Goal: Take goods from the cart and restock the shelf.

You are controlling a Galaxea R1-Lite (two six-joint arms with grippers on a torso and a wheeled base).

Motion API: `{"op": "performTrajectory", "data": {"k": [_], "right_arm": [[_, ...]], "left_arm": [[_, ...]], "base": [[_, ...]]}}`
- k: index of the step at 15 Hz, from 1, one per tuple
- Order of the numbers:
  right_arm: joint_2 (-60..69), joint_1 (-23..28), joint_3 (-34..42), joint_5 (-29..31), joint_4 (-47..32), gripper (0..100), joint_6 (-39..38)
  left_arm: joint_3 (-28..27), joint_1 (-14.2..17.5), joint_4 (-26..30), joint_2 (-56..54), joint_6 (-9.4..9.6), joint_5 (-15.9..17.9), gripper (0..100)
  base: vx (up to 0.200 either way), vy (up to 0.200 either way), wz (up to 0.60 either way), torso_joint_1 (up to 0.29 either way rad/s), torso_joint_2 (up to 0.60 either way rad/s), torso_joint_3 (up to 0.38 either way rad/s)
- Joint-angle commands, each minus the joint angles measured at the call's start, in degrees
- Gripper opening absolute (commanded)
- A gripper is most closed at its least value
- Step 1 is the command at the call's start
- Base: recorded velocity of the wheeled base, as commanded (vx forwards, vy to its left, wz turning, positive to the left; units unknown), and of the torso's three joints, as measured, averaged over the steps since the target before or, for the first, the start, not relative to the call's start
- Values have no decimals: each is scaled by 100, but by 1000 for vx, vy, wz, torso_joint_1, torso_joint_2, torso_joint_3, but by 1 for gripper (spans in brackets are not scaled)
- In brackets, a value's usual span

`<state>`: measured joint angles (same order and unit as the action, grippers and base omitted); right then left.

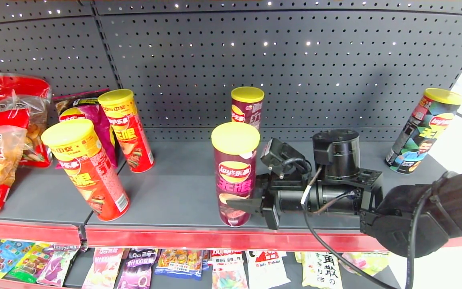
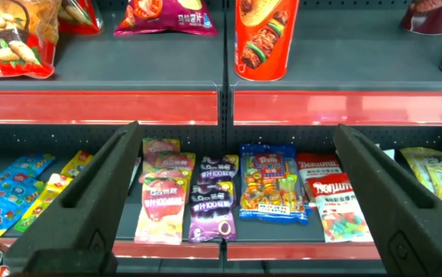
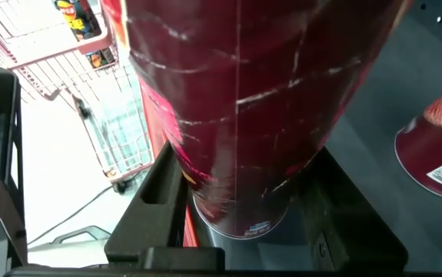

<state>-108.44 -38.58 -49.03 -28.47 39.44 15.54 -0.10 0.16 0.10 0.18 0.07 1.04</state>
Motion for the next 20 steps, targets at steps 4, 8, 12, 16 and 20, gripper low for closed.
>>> {"op": "performTrajectory", "data": {"k": [4,8,12,16,20], "right_arm": [[-11,-26,34,-71,-15,0,142],[-29,-18,51,-80,-24,0,133],[-46,-18,8,-71,-24,100,98],[95,18,69,-19,-24,100,-139],[604,18,526,271,-15,100,-552]], "left_arm": [[1,2,-1,17,1,2,100],[1,2,-1,8,1,2,100],[1,2,-1,8,1,2,100],[1,2,-1,8,1,2,100],[1,2,-1,8,1,2,100]], "base": [[0,0,0,0,0,0],[0,0,0,0,0,0],[0,0,0,0,0,0],[0,0,0,0,0,0],[0,0,0,0,0,0]]}}
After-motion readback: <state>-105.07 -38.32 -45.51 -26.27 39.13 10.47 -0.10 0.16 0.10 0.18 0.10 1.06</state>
